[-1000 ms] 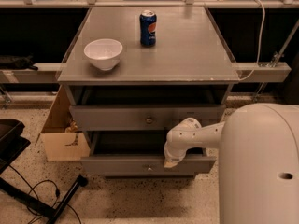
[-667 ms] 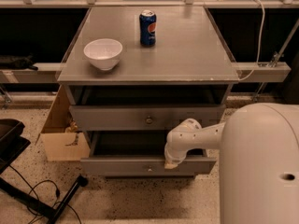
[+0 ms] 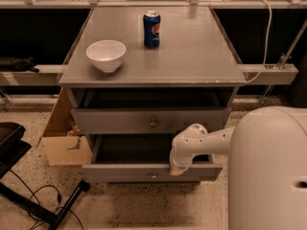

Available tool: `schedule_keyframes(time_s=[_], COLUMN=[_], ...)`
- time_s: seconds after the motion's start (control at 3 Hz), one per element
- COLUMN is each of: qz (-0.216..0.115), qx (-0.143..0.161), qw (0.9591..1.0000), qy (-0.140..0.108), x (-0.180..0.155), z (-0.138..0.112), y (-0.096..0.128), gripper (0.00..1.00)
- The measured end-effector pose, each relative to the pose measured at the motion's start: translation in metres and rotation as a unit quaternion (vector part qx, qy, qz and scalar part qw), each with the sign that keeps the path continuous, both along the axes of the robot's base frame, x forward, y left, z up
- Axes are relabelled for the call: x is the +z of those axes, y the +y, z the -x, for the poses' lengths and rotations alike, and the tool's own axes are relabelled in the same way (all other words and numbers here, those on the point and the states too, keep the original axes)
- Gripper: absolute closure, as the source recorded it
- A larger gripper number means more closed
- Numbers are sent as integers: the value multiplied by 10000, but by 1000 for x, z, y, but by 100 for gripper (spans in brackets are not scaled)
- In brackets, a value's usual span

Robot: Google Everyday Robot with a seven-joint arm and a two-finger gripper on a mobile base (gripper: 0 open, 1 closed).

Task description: Open middle drawer

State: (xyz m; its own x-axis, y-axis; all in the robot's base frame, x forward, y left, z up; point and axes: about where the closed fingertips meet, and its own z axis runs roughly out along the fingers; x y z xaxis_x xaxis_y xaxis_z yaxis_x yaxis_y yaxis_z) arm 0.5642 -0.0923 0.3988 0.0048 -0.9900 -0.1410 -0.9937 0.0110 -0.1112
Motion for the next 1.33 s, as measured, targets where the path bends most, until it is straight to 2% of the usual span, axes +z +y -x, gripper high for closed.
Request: schedule_keyframes(time_s=[1.0,1.33], qz=[-52,-52], qx=[177,177], qw=[9996,9996], qy=[225,225], x=[5,5], z=[27,27], y=[-2,-2], gripper=[100,100])
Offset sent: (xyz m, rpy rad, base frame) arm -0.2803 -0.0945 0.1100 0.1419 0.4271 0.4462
